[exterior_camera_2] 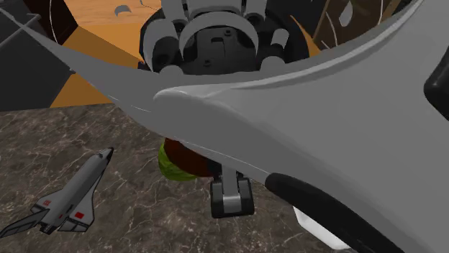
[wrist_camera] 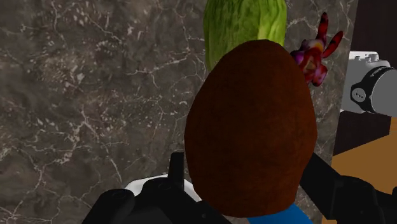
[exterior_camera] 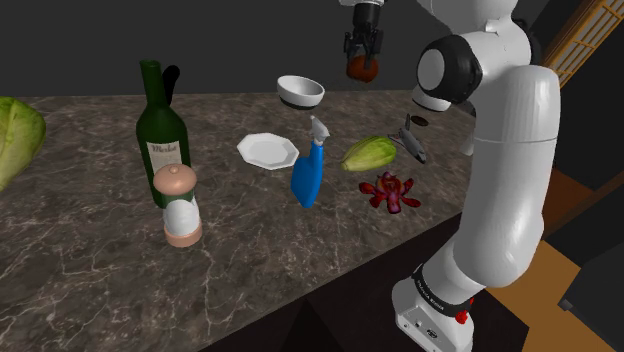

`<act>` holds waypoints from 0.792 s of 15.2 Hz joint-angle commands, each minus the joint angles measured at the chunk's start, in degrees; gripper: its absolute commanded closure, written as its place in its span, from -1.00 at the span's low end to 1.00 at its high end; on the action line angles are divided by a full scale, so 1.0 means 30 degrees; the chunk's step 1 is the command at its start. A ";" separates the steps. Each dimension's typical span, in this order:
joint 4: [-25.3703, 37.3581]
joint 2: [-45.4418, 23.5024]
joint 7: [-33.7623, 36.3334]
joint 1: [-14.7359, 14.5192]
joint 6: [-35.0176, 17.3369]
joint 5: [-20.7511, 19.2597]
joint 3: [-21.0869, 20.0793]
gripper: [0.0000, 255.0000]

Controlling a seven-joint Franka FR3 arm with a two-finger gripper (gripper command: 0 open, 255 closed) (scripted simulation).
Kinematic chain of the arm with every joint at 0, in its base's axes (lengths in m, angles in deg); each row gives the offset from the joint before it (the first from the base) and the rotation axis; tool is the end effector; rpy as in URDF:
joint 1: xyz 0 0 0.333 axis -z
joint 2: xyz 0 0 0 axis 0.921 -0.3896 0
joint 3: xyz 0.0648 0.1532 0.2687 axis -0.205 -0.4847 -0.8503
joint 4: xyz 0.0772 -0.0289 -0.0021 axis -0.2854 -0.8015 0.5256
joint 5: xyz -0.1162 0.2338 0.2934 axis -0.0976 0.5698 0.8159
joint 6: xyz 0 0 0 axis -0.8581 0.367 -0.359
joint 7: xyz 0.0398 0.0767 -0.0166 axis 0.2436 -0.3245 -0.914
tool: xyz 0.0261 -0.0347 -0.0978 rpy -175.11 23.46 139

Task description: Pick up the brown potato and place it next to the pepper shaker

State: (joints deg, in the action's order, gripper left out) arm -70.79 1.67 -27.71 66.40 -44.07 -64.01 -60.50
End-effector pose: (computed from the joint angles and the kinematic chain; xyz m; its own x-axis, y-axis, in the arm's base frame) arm 0.6157 -0.1641 0.5843 0.1779 0.9830 0.0453 0.9349 -0.1545 -0.3195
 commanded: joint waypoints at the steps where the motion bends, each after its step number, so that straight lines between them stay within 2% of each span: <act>1: -0.2495 0.1609 0.0657 -0.1245 -0.0949 -0.0454 0.0041 1.00; 6: -0.7502 0.5199 0.2919 -0.3833 -0.2707 -0.1387 -0.0383 1.00; 12: -1.1423 0.8354 0.5938 -0.5964 -0.3967 -0.1861 -0.1474 1.00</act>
State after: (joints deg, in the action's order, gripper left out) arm -102.94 24.86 -11.79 49.68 -55.41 -69.35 -64.23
